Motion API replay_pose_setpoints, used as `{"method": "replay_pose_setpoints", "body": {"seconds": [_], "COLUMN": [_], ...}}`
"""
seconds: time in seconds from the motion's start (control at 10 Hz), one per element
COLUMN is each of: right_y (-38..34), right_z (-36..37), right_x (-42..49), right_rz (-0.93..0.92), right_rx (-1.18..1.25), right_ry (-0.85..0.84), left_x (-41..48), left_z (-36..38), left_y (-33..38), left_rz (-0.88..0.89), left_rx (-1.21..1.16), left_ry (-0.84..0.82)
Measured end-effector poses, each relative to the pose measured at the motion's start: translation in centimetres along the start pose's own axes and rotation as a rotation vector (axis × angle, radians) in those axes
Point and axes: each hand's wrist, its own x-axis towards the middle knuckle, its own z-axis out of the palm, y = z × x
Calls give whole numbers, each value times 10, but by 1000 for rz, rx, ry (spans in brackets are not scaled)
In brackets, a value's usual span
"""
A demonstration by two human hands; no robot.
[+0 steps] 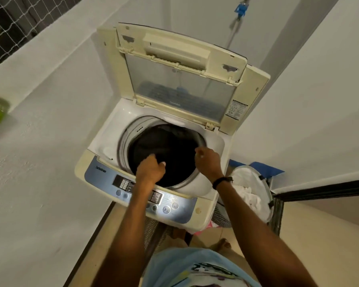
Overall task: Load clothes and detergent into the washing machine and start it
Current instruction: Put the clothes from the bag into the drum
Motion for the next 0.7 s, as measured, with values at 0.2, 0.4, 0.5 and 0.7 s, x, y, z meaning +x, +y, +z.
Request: {"method": "replay_pose_setpoints", "body": {"seconds": [0.2,0.4,0.5,0.7], "right_y": [128,319,366,498], "right_z": [-26,-1,9,30], "right_x": [-39,-72,-96,-66], "right_rz": [318,786,911,965], "right_rx": [279,367,353,351], "right_ry": [181,-55,-129,-252], "left_x": [-50,-71,-65,-25], "left_z": [117,254,298,413], "left_y": [69,108,110,122], "left_rz": [257,307,242,8], "left_rx": [-16,236,335,372], "left_ry": [-301,-686,-772,-725]}}
